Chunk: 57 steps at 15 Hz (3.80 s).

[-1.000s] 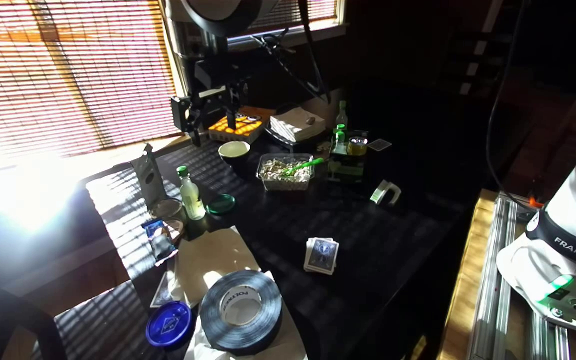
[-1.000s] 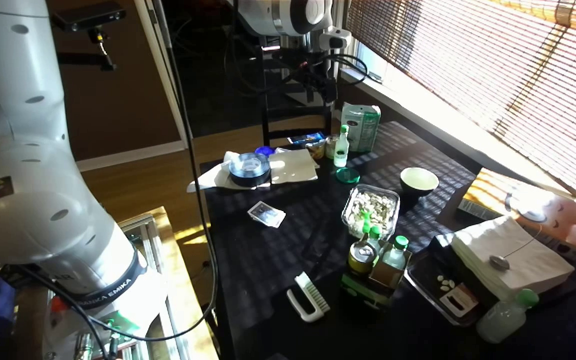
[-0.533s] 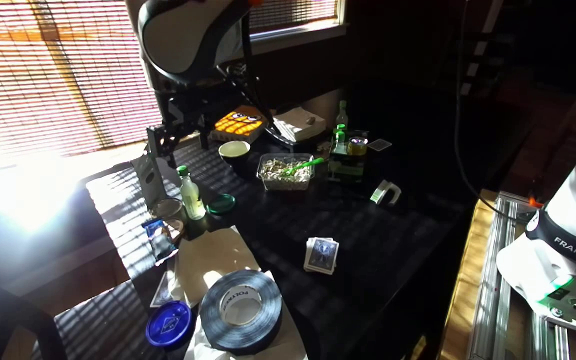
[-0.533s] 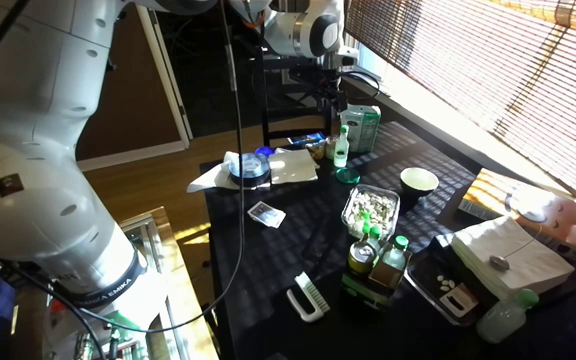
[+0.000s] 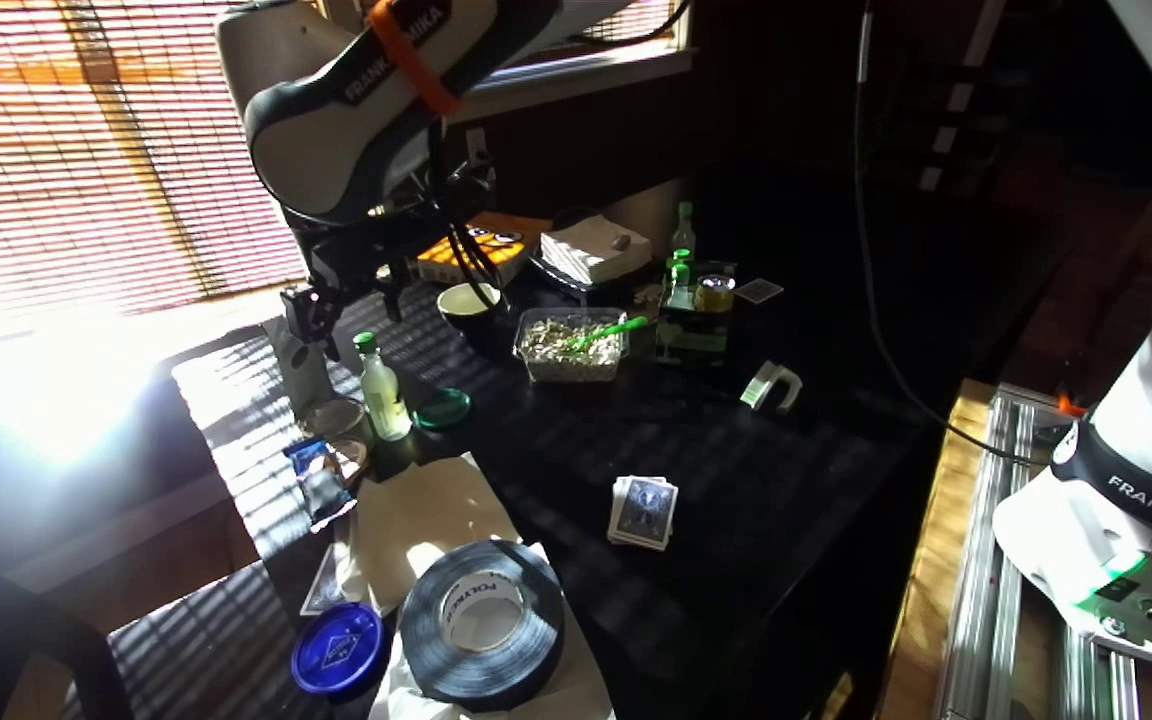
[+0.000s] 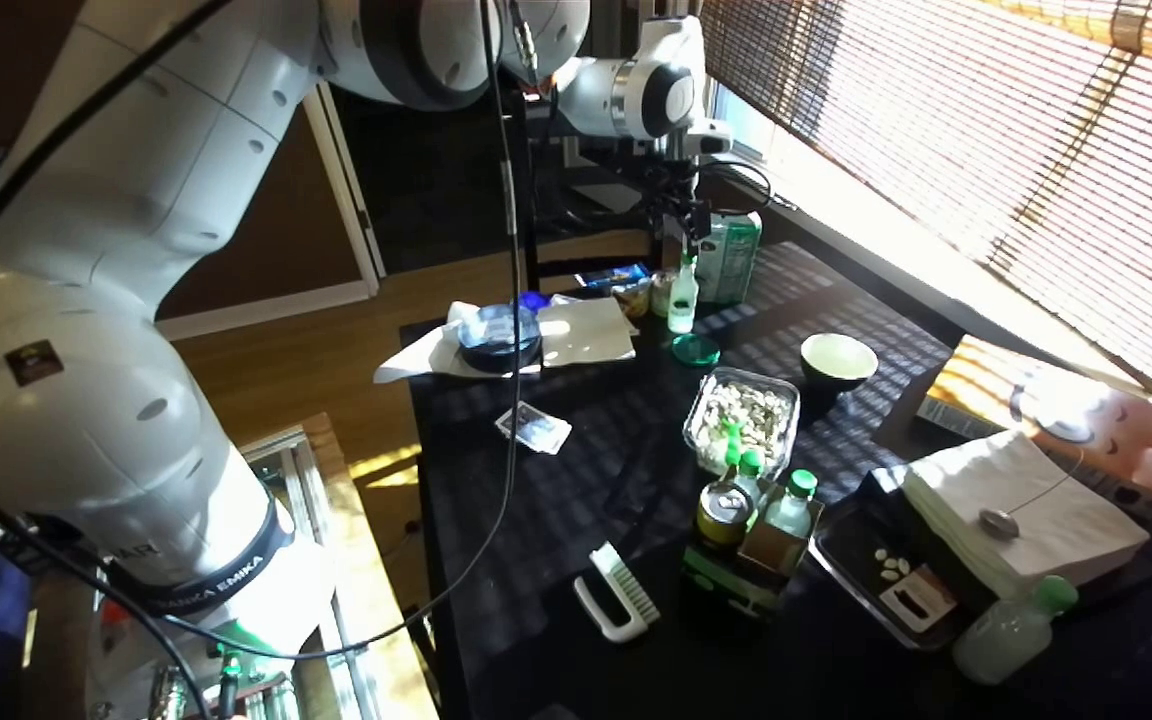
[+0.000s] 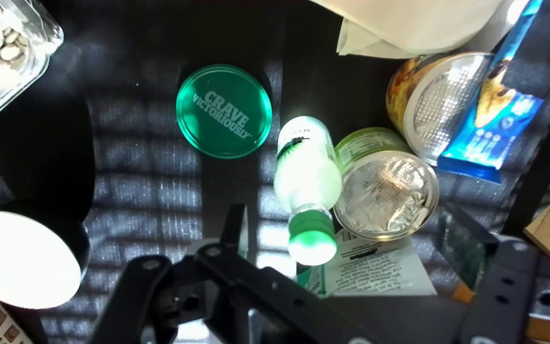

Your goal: Pick up the glass bottle from the left side of the table and put it in the box.

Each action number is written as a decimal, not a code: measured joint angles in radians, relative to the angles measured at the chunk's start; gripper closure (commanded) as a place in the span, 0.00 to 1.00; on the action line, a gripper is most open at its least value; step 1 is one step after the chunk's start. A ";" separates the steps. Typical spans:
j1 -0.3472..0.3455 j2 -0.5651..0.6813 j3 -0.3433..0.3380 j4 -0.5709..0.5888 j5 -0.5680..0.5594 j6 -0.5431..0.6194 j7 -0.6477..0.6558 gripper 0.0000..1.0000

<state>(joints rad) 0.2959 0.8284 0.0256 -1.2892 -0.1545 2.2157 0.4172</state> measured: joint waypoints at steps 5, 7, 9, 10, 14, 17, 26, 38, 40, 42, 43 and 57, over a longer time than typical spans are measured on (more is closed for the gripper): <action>-0.023 0.073 0.006 0.104 0.089 -0.077 -0.011 0.05; -0.034 0.094 0.015 0.132 0.128 -0.092 -0.016 0.10; -0.043 0.114 0.019 0.156 0.154 -0.097 -0.016 0.12; -0.046 0.122 0.019 0.167 0.162 -0.097 -0.016 0.15; -0.056 0.151 0.017 0.202 0.166 -0.097 -0.016 0.24; -0.057 0.165 0.013 0.222 0.166 -0.097 -0.016 0.35; -0.055 0.173 0.007 0.249 0.165 -0.097 -0.016 0.61; -0.026 0.187 -0.034 0.261 0.158 -0.106 -0.015 0.91; -0.023 0.187 -0.039 0.266 0.158 -0.120 -0.013 0.93; -0.023 0.188 -0.040 0.271 0.158 -0.141 -0.011 0.93; -0.023 0.188 -0.041 0.275 0.158 -0.151 -0.007 0.93; -0.049 -0.135 -0.086 0.095 0.160 -0.145 0.028 0.70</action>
<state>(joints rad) 0.2473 0.6937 -0.0609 -1.1945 0.0051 2.0711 0.4451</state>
